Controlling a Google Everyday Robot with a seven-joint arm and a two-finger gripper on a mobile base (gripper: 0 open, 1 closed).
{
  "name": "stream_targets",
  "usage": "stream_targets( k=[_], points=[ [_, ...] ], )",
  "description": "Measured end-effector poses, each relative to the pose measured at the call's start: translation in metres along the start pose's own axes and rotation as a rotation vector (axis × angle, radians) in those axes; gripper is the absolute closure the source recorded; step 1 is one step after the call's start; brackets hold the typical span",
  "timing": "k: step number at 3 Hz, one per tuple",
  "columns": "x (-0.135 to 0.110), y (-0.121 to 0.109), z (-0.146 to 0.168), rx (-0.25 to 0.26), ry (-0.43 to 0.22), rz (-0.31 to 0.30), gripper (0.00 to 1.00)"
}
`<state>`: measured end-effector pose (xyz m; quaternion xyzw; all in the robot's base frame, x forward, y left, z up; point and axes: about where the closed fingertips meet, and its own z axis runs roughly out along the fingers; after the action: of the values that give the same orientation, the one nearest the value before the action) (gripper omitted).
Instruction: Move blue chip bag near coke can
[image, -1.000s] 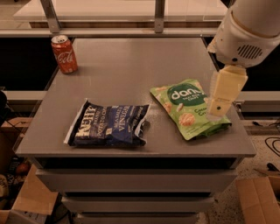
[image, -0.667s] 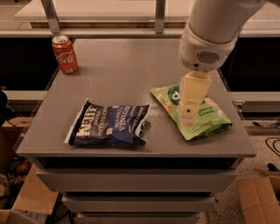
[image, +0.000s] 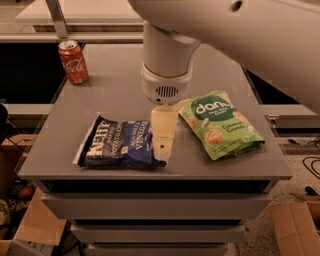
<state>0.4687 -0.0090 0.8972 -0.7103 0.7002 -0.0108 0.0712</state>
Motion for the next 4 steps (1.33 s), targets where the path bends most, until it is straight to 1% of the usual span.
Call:
stream_targets(
  k=[1,2,3,4],
  points=[
    [-0.031,0.008,0.026,-0.051,0.004,-0.046,0.00],
    [-0.055,0.010,0.040,-0.078,0.000,-0.080,0.00],
    [-0.068,0.011,0.052,-0.098,-0.007,-0.092,0.19],
    [-0.074,0.011,0.057,-0.106,-0.008,-0.095,0.41]
  ],
)
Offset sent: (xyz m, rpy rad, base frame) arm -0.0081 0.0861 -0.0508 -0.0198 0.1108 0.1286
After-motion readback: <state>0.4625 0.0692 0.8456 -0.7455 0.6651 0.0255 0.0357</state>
